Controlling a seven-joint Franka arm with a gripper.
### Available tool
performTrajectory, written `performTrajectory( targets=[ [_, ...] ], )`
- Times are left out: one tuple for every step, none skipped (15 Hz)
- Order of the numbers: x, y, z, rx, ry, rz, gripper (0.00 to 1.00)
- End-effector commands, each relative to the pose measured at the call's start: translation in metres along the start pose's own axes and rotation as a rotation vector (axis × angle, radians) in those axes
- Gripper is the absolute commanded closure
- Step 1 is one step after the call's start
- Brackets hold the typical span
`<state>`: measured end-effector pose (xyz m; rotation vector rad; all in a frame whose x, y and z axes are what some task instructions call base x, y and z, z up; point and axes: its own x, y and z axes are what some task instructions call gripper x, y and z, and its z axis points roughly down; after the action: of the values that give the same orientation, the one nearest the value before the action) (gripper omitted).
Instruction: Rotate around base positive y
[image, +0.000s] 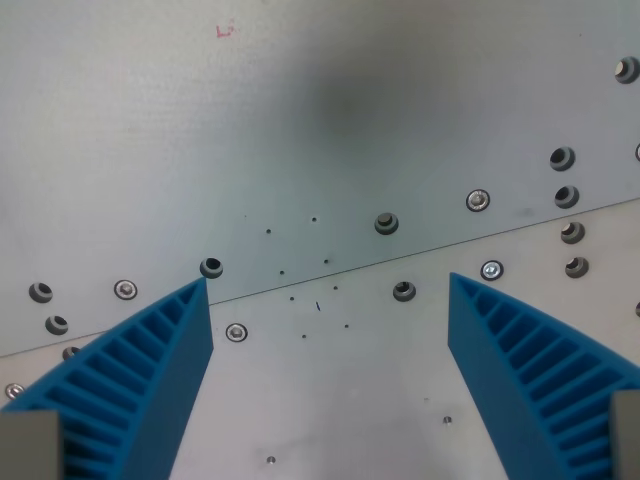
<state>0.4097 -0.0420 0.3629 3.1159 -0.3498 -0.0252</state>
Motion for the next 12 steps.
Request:
performTrajectory(
  targets=[
    [-0.0006,0.0001,-0.0029,-0.002,-0.005,0.001,0.0],
    [-0.0006,0.0001,-0.0029,-0.004,-0.016,0.001,0.0],
    [-0.0006,0.0001,-0.0029,-0.007,-0.028,0.001,0.0],
    [-0.0006,0.0001,-0.0029,-0.01,-0.039,0.001,0.0],
    [-0.0006,0.0001,-0.0029,-0.012,-0.05,0.0,0.0],
    [-0.0006,0.0001,-0.0029,-0.015,-0.062,0.0,0.0],
    [-0.0006,0.0001,-0.0029,-0.017,-0.073,0.0,0.0],
    [-0.0006,0.0001,-0.0029,-0.02,-0.085,0.0,0.0],
    [-0.0006,0.0001,-0.0029,-0.022,-0.096,0.0,0.0],
    [-0.0006,0.0001,-0.0029,-0.025,-0.107,0.0,0.0],
    [-0.0006,0.0001,-0.0029,-0.028,-0.119,0.0,0.0],
    [-0.0006,0.0001,-0.0029,-0.03,-0.13,0.0,0.0]
  ],
)
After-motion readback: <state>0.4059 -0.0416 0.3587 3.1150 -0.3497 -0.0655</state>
